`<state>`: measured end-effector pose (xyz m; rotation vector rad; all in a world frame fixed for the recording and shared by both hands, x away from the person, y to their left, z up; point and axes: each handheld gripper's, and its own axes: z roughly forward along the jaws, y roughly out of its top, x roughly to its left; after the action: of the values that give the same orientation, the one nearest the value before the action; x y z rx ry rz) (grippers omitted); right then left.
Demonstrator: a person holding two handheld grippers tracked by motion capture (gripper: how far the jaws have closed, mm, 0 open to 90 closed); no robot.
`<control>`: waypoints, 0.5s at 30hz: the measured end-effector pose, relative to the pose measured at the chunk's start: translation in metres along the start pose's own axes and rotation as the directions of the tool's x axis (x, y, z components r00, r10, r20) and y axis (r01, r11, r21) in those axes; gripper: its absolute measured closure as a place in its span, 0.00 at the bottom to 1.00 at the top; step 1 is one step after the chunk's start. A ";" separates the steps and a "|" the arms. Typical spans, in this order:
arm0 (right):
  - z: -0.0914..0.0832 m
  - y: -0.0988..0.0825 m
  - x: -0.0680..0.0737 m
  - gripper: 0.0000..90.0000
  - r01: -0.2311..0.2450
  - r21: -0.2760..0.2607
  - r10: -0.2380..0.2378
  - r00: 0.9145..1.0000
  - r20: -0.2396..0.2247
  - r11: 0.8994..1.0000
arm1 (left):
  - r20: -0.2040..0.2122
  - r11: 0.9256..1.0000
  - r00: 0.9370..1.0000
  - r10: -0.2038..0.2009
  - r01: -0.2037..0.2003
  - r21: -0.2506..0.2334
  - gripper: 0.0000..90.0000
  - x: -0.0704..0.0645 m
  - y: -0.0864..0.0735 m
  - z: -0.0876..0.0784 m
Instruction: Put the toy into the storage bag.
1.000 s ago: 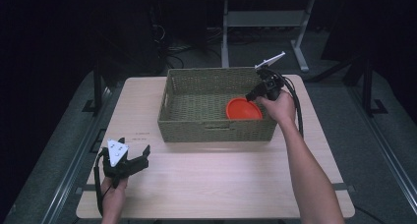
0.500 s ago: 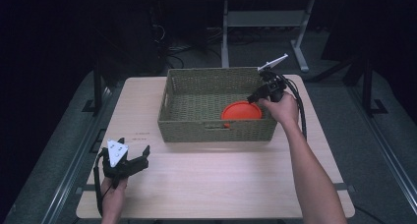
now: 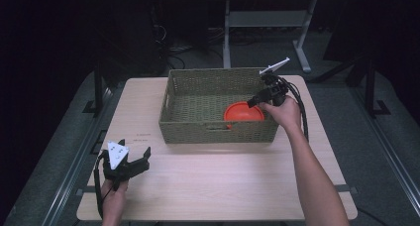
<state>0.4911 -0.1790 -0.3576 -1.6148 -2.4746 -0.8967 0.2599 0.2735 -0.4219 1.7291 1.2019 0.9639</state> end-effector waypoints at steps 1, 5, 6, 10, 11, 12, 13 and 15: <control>0.000 0.000 0.000 0.45 0.000 0.002 0.000 1.000 -0.004 1.000 | 0.000 1.000 1.000 0.000 0.000 0.000 0.14 0.000 0.000 0.000; -0.001 0.000 0.000 0.41 -0.003 -0.002 0.003 1.000 -0.001 1.000 | -0.001 1.000 1.000 -0.001 0.001 0.004 0.14 0.001 0.000 0.000; -0.002 0.000 0.000 0.40 -0.008 -0.006 0.008 1.000 -0.008 1.000 | -0.002 1.000 1.000 -0.003 0.003 0.003 0.14 0.001 0.000 0.000; -0.002 0.000 0.001 0.38 0.001 -0.009 -0.001 1.000 -0.006 1.000 | -0.002 1.000 1.000 -0.003 0.003 0.005 0.14 0.001 0.000 0.000; -0.003 0.000 0.002 0.38 0.001 -0.007 -0.001 1.000 -0.008 1.000 | -0.001 1.000 1.000 -0.004 0.004 0.004 0.14 0.001 0.000 0.000; -0.003 0.000 0.004 0.37 0.004 -0.010 -0.004 1.000 -0.010 1.000 | -0.001 1.000 1.000 -0.004 0.004 0.006 0.14 0.001 0.000 0.000; -0.003 0.000 0.004 0.37 0.005 -0.009 -0.005 1.000 -0.012 1.000 | 0.000 1.000 1.000 -0.001 0.001 0.008 0.14 0.001 0.000 0.000; -0.004 0.000 0.005 0.36 0.008 -0.010 -0.008 1.000 -0.014 1.000 | 0.000 1.000 1.000 -0.002 0.002 0.007 0.14 0.001 0.000 0.000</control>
<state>0.4877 -0.1766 -0.3527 -1.5965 -2.4730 -0.9197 0.2604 0.2744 -0.4221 1.7330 1.2082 0.9596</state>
